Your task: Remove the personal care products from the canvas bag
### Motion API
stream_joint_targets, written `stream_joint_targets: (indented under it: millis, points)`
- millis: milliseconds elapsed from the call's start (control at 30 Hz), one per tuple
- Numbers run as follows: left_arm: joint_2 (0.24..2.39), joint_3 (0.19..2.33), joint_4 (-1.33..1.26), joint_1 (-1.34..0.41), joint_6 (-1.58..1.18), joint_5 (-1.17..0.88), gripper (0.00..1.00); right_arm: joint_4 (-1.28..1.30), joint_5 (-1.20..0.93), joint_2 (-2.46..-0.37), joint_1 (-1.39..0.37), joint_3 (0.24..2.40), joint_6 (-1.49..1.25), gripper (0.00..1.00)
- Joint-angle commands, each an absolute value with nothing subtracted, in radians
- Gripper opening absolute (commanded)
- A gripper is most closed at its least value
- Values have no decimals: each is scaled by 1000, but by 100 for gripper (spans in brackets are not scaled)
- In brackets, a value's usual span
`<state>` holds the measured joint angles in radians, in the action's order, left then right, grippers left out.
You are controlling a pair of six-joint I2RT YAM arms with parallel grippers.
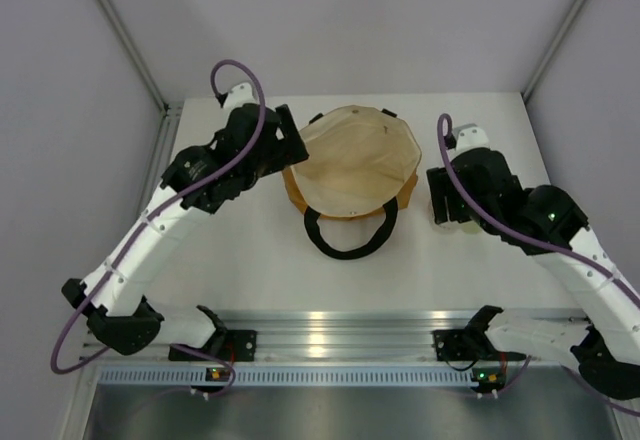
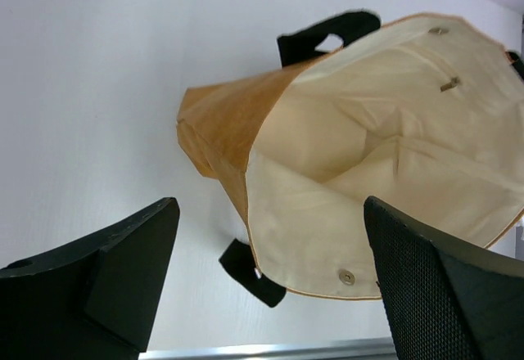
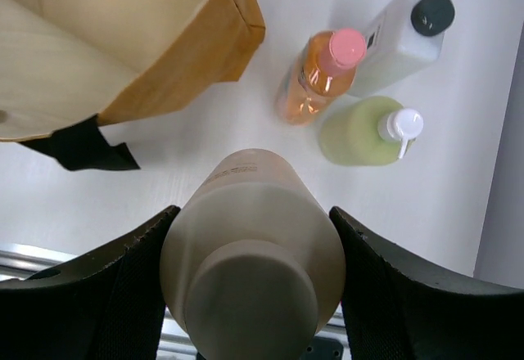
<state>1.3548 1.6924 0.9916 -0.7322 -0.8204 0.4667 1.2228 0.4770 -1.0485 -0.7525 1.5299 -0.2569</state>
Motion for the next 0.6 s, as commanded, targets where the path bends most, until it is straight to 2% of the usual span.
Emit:
stream_joint_targets:
  millis: [0,167,367,567]
  points:
    - [1295,1769,977,-735,-701,593,98,1025,574,-967,-758,1395,-310,0]
    - [1272,1838,977,-735,-632,641,98,914,522,-908,-729,1217,-357,0]
    - [1252,1842,979,-733,-600,672,98,767,411,-853,-611,982,-417,0]
    - [1233,1789,979,-706,-591,756,98,626,442,-807,-594,826,-442,0]
